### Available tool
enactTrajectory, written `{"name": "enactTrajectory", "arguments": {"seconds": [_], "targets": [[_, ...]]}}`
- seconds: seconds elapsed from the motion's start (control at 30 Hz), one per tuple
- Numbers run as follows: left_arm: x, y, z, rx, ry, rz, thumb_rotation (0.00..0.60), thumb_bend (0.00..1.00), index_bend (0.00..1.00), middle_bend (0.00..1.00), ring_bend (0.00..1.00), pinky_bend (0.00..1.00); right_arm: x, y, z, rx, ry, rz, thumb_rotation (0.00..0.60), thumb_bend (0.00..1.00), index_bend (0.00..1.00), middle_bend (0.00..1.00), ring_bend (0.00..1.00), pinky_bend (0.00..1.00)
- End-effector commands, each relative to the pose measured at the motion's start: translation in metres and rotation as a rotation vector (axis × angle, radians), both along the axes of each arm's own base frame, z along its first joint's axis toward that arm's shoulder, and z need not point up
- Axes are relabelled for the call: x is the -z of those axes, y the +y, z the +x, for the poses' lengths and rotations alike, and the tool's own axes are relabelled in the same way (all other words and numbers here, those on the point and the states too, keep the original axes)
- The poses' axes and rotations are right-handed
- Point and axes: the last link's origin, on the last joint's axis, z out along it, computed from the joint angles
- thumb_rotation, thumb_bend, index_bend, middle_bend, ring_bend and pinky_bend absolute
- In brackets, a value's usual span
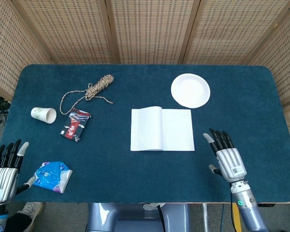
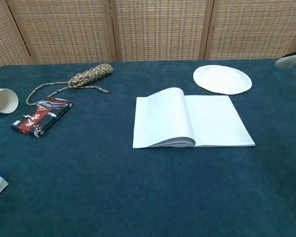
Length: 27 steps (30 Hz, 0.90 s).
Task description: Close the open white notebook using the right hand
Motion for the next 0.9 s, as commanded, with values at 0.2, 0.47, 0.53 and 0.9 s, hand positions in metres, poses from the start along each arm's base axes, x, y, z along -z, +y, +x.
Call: {"name": "enactTrajectory", "arguments": {"seconds": [0.2, 0.47, 0.53, 0.9], "targets": [[0.001, 0.005, -0.006, -0.025, -0.001, -0.002, 0.600, 0.07, 0.00, 0.00, 0.00, 0.00, 0.046, -0.029, 0.061, -0.004, -0.056, 0.076, 0.600, 0.23, 0.00, 0.00, 0.00, 0.00], [0.002, 0.008, -0.011, -0.041, 0.001, -0.005, 0.600, 0.07, 0.00, 0.00, 0.00, 0.00, 0.078, -0.038, 0.092, -0.006, -0.055, 0.113, 0.600, 0.23, 0.00, 0.00, 0.00, 0.00], [0.002, 0.009, -0.012, -0.048, 0.001, -0.006, 0.600, 0.07, 0.00, 0.00, 0.00, 0.00, 0.088, -0.042, 0.101, -0.011, -0.060, 0.127, 0.600, 0.23, 0.00, 0.00, 0.00, 0.00], [0.002, 0.014, -0.015, -0.056, -0.005, -0.006, 0.600, 0.07, 0.00, 0.00, 0.00, 0.00, 0.126, -0.050, 0.132, -0.002, -0.070, 0.160, 0.600, 0.38, 0.00, 0.00, 0.00, 0.00]]}}
